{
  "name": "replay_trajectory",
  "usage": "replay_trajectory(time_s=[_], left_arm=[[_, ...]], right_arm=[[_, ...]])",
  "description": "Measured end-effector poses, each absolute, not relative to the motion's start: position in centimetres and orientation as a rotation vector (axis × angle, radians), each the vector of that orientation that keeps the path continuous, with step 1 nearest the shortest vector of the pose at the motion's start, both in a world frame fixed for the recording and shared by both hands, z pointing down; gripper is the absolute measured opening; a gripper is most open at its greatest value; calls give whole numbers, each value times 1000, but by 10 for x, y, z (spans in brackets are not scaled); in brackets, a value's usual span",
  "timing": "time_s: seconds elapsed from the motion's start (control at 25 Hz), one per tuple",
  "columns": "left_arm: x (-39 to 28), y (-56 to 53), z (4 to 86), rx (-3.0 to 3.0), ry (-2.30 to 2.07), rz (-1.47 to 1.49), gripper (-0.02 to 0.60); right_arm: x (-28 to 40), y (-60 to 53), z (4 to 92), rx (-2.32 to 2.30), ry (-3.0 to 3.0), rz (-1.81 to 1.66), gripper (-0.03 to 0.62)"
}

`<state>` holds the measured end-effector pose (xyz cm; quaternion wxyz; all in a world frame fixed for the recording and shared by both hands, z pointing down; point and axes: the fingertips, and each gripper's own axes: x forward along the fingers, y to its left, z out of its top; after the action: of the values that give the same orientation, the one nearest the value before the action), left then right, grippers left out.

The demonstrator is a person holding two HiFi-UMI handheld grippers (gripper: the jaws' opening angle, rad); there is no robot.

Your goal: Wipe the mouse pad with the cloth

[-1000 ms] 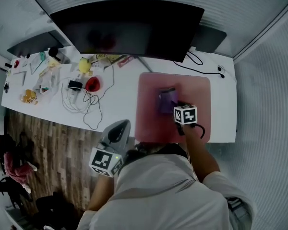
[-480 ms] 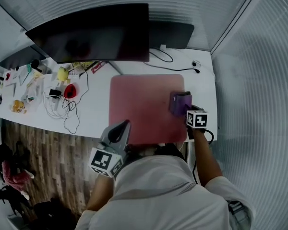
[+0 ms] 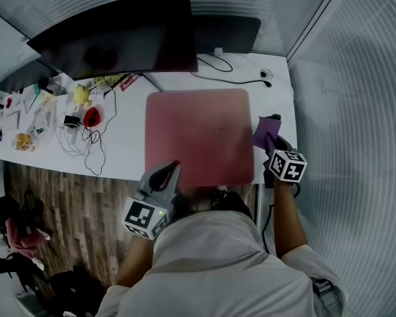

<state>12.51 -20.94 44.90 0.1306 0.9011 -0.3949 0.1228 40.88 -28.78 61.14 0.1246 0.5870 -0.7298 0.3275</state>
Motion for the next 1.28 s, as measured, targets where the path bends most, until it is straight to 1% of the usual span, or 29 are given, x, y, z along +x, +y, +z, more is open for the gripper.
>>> replay_trajectory(time_s=[0.16,0.4,0.64,0.76,0.84,0.92,1.04,1.16,1.28], left_arm=[[95,-204,442,2635,-1150,346,2],[-4,-189,433,2586,-1239,323,2],[-119,-167,444,2492,-1349,315,2],[-168,-154,456,2441,-1393,308,2],[-193,-149,463,2419,-1408,309,2],[-208,-149,464,2419,-1412,312,2],[-215,-152,460,2437,-1420,294,2],[-209,-155,458,2449,-1411,278,2],[-188,-156,459,2464,-1368,279,2]], right_arm=[[326,-281,575,1562,-2314,961,48],[164,-271,552,1271,-2466,997,48],[0,-255,571,1015,-2517,991,48],[-65,-249,593,919,-2506,976,48],[-96,-249,611,888,-2463,974,48],[-112,-251,629,891,-2403,973,48],[-107,-252,647,931,-2313,940,48],[-76,-251,656,1015,-2248,920,48],[-34,-252,661,1110,-2202,930,48]])
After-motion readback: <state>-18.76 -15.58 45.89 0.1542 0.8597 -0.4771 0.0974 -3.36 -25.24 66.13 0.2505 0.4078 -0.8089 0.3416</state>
